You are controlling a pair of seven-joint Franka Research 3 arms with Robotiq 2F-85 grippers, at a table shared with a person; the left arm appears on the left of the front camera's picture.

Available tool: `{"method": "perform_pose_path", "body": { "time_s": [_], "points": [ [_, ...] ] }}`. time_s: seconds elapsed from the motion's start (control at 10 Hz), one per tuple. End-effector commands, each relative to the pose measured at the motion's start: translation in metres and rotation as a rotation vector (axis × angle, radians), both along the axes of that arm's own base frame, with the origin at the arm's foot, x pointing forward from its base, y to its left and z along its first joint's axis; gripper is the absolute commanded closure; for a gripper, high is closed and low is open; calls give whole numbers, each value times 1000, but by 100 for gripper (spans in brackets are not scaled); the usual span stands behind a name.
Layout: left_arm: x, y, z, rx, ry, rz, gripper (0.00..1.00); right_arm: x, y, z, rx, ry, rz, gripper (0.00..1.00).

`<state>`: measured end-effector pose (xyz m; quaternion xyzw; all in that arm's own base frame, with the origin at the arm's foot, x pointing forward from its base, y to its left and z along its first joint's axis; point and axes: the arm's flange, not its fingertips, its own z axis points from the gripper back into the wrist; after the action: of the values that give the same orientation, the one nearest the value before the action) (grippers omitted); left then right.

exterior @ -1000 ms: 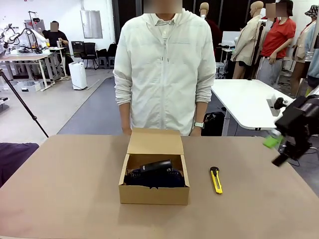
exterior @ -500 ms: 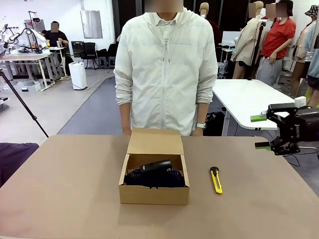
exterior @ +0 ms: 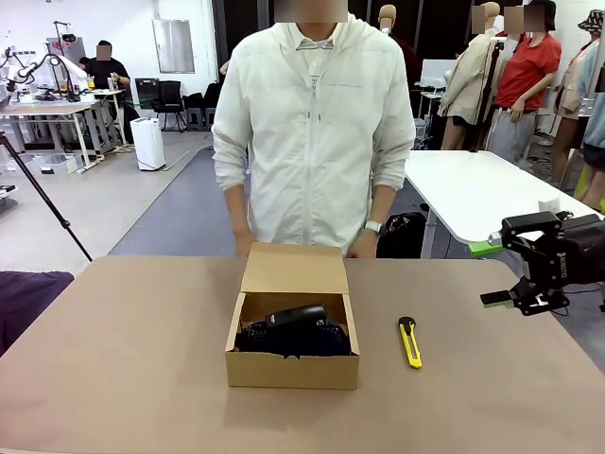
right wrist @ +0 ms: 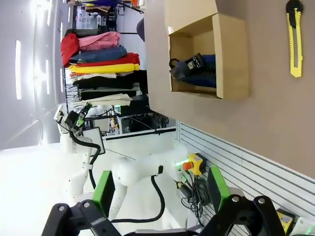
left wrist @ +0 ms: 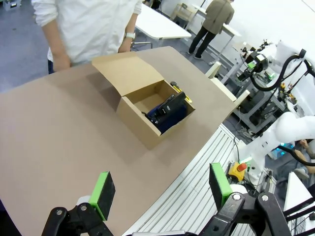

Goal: Pack the items into the box.
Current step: Close the Mailer Box.

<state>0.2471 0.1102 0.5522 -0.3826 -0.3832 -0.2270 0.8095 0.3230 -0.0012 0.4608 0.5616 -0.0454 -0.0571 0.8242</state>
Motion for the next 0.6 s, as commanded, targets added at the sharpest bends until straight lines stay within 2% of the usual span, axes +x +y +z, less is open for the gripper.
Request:
{"method": "perform_pose_path", "body": {
  "time_s": [0.0,0.5],
  "points": [
    [-1,-1,-2,-3,-12,-6,0,0,-7,4,-3,-16,-3,0],
    [-1,-1,-2,-3,-12,-6,0,0,-7,4,-3,-16,-3,0]
  ]
}}
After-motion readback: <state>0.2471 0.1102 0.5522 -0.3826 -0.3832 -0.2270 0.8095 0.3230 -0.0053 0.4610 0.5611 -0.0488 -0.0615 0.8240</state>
